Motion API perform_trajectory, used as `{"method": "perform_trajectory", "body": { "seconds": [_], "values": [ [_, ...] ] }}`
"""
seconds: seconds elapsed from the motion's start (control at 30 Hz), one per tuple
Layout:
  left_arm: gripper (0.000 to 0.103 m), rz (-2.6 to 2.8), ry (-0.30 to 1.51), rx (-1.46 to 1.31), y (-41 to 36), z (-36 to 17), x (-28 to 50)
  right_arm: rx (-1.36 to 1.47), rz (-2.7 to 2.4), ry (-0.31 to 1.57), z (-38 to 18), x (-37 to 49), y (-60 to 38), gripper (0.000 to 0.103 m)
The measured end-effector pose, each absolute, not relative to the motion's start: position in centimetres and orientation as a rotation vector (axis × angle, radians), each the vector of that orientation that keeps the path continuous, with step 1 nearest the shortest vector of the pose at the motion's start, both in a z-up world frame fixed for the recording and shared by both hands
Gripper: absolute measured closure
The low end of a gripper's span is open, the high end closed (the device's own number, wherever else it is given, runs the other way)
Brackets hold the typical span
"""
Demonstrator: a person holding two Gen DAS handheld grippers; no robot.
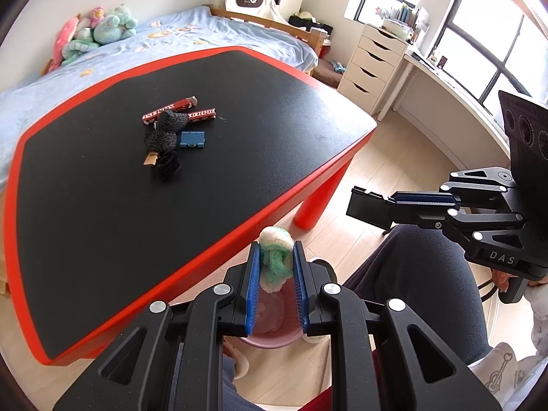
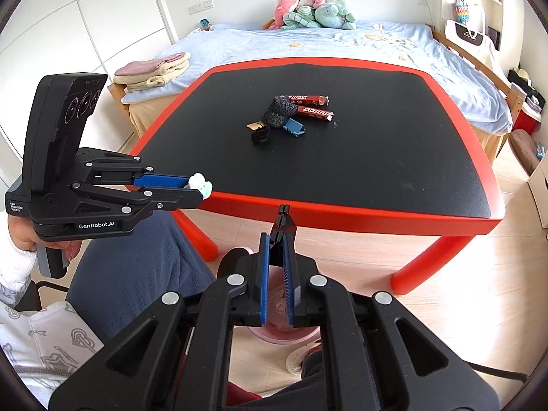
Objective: Collect trash
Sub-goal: 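Carry tissue ball and black clip to the wastebasket and open both tools, then move both tools back over the table toward the remaining trash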
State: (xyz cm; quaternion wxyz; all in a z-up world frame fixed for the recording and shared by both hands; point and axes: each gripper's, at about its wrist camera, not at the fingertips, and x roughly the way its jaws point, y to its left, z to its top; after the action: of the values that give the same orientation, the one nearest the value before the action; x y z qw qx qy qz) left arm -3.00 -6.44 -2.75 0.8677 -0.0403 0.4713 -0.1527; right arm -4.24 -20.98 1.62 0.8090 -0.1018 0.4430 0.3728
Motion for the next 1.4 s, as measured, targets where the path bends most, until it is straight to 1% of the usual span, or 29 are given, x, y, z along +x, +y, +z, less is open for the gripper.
{"method": "perform_trajectory", "body": {
  "seconds": [0.43, 0.5, 0.53, 0.6, 0.63, 0.67, 0.7, 0.73, 0.77, 0.87, 1.13, 1.4],
  "values": [
    [0.085, -0.339, 1.003, -0.086, -7.2, -3.3, -3.3, -0.2, 0.818, 0.968, 0.9, -4.6, -21.1, 0.096],
    [0.083, -0.352, 1.011, -0.09, -7.4, -3.4, -3.2, -0.197, 0.83, 0.975, 0.9, -4.6, -21.1, 0.095],
    [0.081, -0.357, 1.014, -0.089, -7.4, -3.5, -3.1, -0.2, 0.831, 0.98, 0.8, -4.6, -21.1, 0.095],
    [0.068, -0.355, 1.016, -0.082, -7.6, -3.6, -3.0, -0.218, 0.818, 0.981, 0.7, -4.5, -21.1, 0.093],
    [0.045, -0.351, 1.012, -0.087, -7.6, -3.6, -3.0, -0.232, 0.808, 0.988, 0.6, -4.5, -21.0, 0.076],
    [0.025, -0.342, 1.003, -0.092, -7.5, -3.6, -3.0, -0.248, 0.795, 0.991, 0.5, -4.4, -21.0, 0.042],
    [0.017, -0.328, 0.99, -0.093, -7.3, -3.5, -3.0, -0.242, 0.792, 0.984, 0.5, -4.4, -21.0, 0.03],
    [0.013, -0.315, 0.978, -0.09, -7.2, -3.4, -3.0, -0.221, 0.797, 0.976, 0.6, -4.4, -21.3, 0.018],
    [0.012, -0.306, 0.984, -0.086, -7.1, -3.5, -3.0, -0.209, 0.789, 0.976, 0.6, -4.3, -21.4, 0.015],
    [0.008, -0.283, 0.99, -0.086, -6.7, -3.5, -2.9, -0.207, 0.764, 0.983, 0.3, -4.0, -21.5, 0.013],
    [0.008, -0.24, 0.986, -0.107, -5.2, -3.3, -3.1, -0.167, 0.747, 0.989, 0.1, -3.8, -21.9, 0.008],
    [0.008, -0.223, 0.986, -0.116, -4.9, -3.2, -3.3, -0.158, 0.766, 1.0, -0.1, -3.7, -21.5, 0.006]
  ]
}}
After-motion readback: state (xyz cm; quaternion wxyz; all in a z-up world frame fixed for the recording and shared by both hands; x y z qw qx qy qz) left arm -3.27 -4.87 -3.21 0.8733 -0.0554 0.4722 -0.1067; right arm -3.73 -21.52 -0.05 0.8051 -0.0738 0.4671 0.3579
